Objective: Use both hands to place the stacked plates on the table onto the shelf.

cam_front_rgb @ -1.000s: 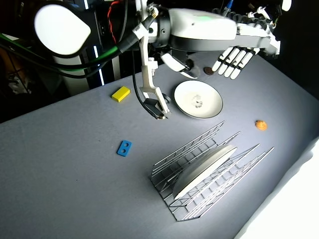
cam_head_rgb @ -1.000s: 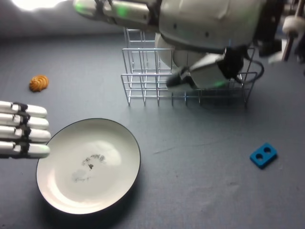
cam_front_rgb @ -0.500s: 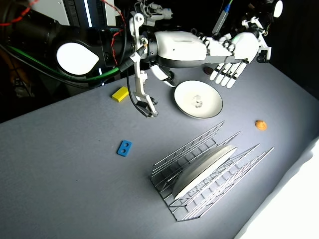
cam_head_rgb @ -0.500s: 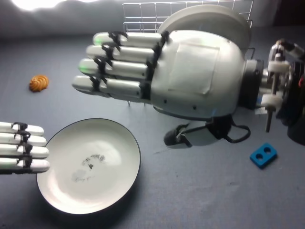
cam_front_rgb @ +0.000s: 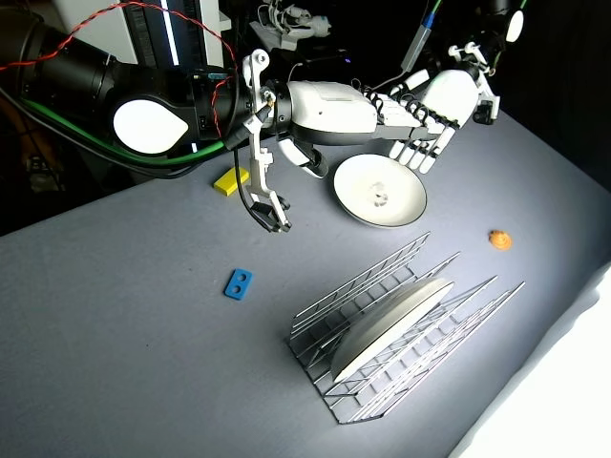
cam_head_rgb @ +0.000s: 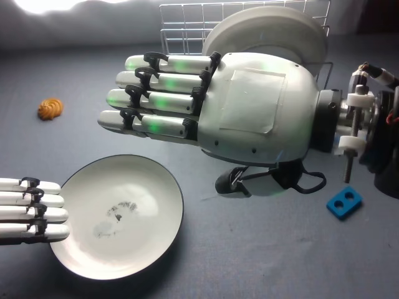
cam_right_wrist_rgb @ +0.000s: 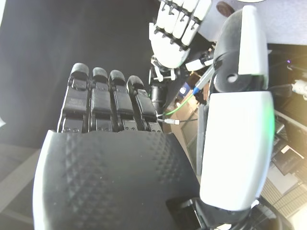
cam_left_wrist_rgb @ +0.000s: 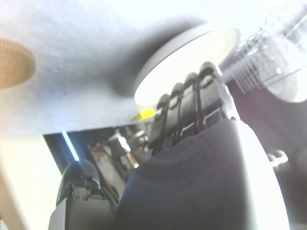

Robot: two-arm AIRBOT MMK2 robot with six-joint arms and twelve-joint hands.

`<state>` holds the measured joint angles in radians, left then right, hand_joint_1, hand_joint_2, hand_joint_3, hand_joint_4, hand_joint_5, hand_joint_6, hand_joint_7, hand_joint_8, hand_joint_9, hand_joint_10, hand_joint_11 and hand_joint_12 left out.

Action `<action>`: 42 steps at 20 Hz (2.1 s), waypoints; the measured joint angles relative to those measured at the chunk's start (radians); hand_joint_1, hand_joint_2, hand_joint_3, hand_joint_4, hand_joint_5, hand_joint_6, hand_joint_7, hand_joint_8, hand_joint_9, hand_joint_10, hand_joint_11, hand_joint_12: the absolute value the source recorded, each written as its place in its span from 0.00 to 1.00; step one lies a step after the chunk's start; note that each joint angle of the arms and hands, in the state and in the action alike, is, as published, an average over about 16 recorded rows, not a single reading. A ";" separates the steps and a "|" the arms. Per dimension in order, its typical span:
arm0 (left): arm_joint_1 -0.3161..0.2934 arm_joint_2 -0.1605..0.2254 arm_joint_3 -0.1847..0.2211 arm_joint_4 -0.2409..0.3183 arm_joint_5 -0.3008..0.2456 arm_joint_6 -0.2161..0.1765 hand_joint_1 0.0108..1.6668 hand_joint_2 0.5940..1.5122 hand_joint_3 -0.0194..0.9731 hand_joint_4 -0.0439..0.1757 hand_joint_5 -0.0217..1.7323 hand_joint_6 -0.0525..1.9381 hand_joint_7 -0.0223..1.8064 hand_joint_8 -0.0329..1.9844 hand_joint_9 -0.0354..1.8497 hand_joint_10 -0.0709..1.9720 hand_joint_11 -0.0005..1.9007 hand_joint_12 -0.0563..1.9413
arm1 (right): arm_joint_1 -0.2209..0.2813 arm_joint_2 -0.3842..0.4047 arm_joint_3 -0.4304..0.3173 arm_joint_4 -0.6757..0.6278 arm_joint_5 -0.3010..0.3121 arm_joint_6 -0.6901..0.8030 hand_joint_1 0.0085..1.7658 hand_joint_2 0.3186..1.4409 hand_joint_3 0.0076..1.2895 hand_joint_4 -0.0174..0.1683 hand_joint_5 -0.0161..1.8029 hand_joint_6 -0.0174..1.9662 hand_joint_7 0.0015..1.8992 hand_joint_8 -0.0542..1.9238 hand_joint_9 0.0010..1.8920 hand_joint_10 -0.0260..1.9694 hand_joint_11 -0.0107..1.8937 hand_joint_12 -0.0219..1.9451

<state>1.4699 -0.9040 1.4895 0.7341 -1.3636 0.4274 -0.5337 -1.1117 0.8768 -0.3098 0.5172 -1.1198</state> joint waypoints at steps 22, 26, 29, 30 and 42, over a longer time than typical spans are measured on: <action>0.057 -0.020 -0.086 -0.126 0.069 0.022 0.00 0.54 0.03 0.20 0.03 0.03 0.02 0.02 0.03 0.04 0.01 0.03 | -0.020 -0.010 0.000 0.000 0.001 0.000 0.63 0.51 0.01 0.12 0.02 0.02 0.01 0.04 0.01 0.02 0.02 0.02; 0.056 -0.018 -0.088 -0.142 0.094 0.024 0.00 0.54 0.03 0.20 0.03 0.03 0.02 0.02 0.03 0.04 0.01 0.02 | -0.020 -0.010 0.000 0.000 0.001 0.000 0.63 0.51 0.01 0.12 0.02 0.02 0.01 0.04 0.01 0.02 0.02 0.02; 0.065 -0.016 -0.095 -0.141 0.112 0.024 0.00 0.54 0.03 0.19 0.02 0.03 0.02 0.02 0.03 0.04 0.01 0.02 | -0.020 -0.010 0.000 0.001 0.001 0.000 0.63 0.51 0.01 0.12 0.02 0.02 0.01 0.04 0.01 0.02 0.02 0.02; 0.069 -0.015 -0.098 -0.139 0.118 0.024 0.00 0.53 0.03 0.19 0.02 0.03 0.02 0.02 0.03 0.04 0.01 0.02 | -0.021 -0.010 0.000 0.001 0.001 0.000 0.63 0.51 0.01 0.12 0.02 0.02 0.01 0.04 0.01 0.02 0.02 0.02; 0.119 -0.009 -0.145 -0.133 0.157 0.025 0.00 0.54 0.03 0.17 0.01 0.02 0.02 0.02 0.03 0.04 0.01 0.01 | -0.043 -0.065 0.030 0.002 0.000 -0.051 0.62 0.51 0.01 0.12 0.02 0.02 0.01 0.04 0.01 0.02 0.02 0.02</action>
<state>1.5888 -0.9128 1.3446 0.6006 -1.2070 0.4527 -0.5770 -1.1767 0.9068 -0.3076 0.5169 -1.1711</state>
